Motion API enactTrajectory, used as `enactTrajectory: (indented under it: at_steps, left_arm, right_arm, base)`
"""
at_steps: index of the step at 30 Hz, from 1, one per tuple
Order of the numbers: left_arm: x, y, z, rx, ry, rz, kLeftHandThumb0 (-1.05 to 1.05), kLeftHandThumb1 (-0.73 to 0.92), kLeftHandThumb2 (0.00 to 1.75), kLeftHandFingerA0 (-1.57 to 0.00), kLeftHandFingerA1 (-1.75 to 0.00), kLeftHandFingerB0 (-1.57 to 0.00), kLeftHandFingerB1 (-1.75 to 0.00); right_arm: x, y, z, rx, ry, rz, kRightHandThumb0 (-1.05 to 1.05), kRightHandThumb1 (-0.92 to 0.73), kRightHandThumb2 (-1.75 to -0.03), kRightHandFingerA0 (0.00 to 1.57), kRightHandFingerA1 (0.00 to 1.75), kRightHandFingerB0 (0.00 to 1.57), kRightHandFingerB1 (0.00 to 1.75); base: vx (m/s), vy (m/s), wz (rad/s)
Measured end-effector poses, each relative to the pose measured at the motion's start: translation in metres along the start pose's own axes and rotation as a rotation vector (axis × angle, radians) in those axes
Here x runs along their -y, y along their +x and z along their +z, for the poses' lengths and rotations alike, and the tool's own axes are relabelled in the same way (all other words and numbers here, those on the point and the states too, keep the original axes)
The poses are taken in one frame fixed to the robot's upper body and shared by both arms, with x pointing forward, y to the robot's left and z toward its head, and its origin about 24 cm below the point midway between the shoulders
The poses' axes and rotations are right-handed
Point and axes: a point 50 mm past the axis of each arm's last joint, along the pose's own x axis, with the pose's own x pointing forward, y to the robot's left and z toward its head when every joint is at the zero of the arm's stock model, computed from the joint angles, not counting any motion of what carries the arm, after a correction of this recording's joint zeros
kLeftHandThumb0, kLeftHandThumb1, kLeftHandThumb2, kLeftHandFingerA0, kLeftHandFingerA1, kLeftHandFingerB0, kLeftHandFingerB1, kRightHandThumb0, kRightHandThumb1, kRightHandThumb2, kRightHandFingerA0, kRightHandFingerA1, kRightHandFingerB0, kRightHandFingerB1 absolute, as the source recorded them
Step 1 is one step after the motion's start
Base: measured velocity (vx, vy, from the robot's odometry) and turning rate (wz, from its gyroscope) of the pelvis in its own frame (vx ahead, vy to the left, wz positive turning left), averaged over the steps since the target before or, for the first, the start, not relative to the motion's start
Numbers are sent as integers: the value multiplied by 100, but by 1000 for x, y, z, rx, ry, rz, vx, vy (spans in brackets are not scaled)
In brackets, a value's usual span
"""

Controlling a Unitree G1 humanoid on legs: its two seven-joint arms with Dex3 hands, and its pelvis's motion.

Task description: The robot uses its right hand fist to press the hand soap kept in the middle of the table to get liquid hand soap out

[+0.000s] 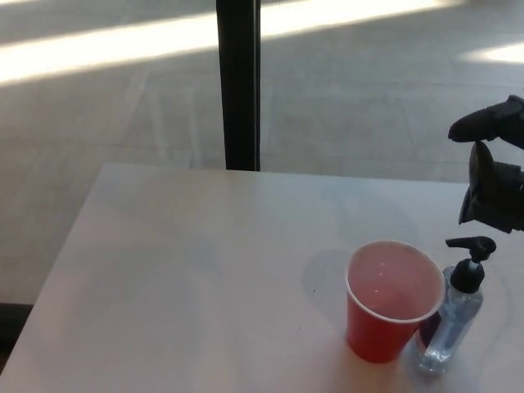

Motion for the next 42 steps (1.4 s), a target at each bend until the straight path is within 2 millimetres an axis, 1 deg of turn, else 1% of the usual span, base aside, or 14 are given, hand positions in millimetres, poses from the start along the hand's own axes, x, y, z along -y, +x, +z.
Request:
enactTrajectory:
  at_steps: [3,4,8,9,10,15,28,29,31,32,33,35,36,42]
  left_arm:
    - [-1,0,-1,-3,-1,1,-27,46,101,-64,-98,-55,-90]
    - [-1,0,-1,-5,-2,2,-27,48,99,-63,-98,-58,-93]
    - [-1,0,-4,-18,-3,8,-27,48,100,-61,-94,-57,-89]
    - [-1,0,-4,-19,-4,8,-27,47,100,-61,-92,-55,-87]
    - [-1,0,-4,-21,-4,9,-27,46,100,-62,-94,-57,-88]
    - [-2,1,-7,-34,-2,13,-27,44,102,-63,-95,-53,-86]
    - [-4,-1,-7,-25,14,13,-27,45,103,-66,-100,-57,-90]
    - [-4,-1,-7,-25,14,14,-27,46,104,-63,-96,-55,-88]
    - [-4,-1,-7,-25,14,13,-27,45,105,-62,-102,-57,-96]
    - [-4,-1,-6,-23,14,13,-27,46,104,-62,-100,-56,-95]
    - [-5,-1,-6,-20,15,13,-26,47,101,-64,-94,-55,-87]
    - [-4,-1,-5,-16,15,13,-25,48,101,-62,-104,-58,-98]
    - [-4,-1,-5,-15,16,12,-25,47,102,-65,-96,-57,-89]
    - [-4,-1,-7,-23,20,12,-26,45,103,-65,-99,-58,-92]
  right_arm:
    - [-3,-2,-3,-9,18,3,-14,-56,-108,97,175,82,140]
    - [-3,-3,-5,-15,23,3,-20,-55,-113,127,142,93,118]
    - [-4,-5,-10,-28,28,6,-22,-56,-112,132,145,94,120]
    - [-4,-5,-10,-29,29,6,-15,-58,-106,102,175,82,143]
    - [-4,-6,-10,-29,29,9,-16,-60,-103,101,175,80,144]
    - [-8,-7,-11,-33,22,25,-24,-56,-111,128,142,91,118]
    - [-12,-8,-13,-22,-2,51,-26,-54,-115,130,146,94,124]
    - [-12,-8,-14,-24,-7,50,-16,-56,-117,101,175,80,150]
    - [-13,-8,-16,-21,-14,51,-25,-53,-118,128,144,98,125]
    - [-13,-8,-16,-18,-17,51,-17,-54,-118,102,175,81,151]
    - [-13,-8,-17,-15,-21,51,-26,-53,-117,128,146,97,126]
    - [-13,-7,-19,-10,-24,48,-27,-53,-115,128,146,97,126]
    - [-13,-8,-20,-6,-21,46,-17,-55,-117,100,175,80,150]
    - [-16,-11,-25,18,-21,35,-19,-56,-113,101,175,78,151]
  base:
    - [0,0,0]
    - [0,0,0]
    - [0,0,0]
    - [0,0,0]
    - [0,0,0]
    - [0,0,0]
    - [0,0,0]
    - [0,0,0]
    - [0,0,0]
    - [0,0,0]
    - [0,0,0]
    - [0,0,0]
    - [0,0,0]
    - [0,0,0]
